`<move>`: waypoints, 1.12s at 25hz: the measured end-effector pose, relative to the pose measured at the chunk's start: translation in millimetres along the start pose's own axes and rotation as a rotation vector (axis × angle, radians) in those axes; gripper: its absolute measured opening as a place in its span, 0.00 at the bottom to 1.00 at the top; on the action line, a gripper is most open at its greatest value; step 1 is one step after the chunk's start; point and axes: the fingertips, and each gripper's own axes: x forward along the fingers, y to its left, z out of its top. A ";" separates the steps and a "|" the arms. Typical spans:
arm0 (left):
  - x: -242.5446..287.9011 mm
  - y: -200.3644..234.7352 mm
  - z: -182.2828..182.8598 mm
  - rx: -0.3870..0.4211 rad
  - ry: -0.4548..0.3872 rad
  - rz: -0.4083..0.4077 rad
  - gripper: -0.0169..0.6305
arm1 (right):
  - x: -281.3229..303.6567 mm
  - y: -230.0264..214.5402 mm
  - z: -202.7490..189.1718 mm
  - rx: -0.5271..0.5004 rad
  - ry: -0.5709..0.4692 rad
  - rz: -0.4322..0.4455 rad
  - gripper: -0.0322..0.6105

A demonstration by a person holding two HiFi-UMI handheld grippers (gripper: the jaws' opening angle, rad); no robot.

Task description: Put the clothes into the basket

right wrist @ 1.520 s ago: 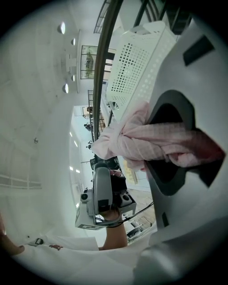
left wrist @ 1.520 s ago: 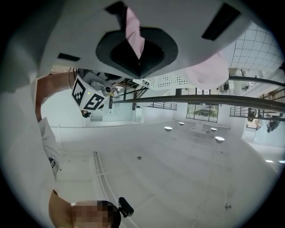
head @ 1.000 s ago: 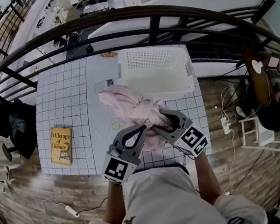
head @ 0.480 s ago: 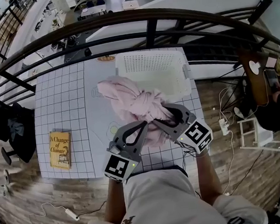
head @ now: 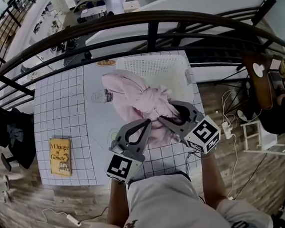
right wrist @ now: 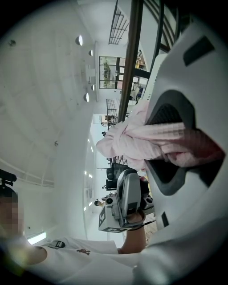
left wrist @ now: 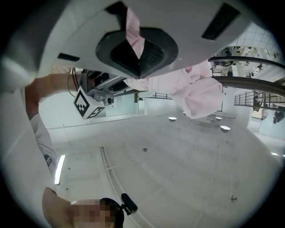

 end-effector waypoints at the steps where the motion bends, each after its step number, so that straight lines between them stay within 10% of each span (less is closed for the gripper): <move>1: 2.6 2.0 1.2 0.001 -0.003 -0.002 0.03 | 0.0 -4.5 2.4 0.000 -0.004 -0.006 0.36; 28: 85.1 64.2 -7.4 -0.025 0.005 -0.014 0.03 | 38.3 -109.8 -6.6 0.023 0.037 -0.081 0.36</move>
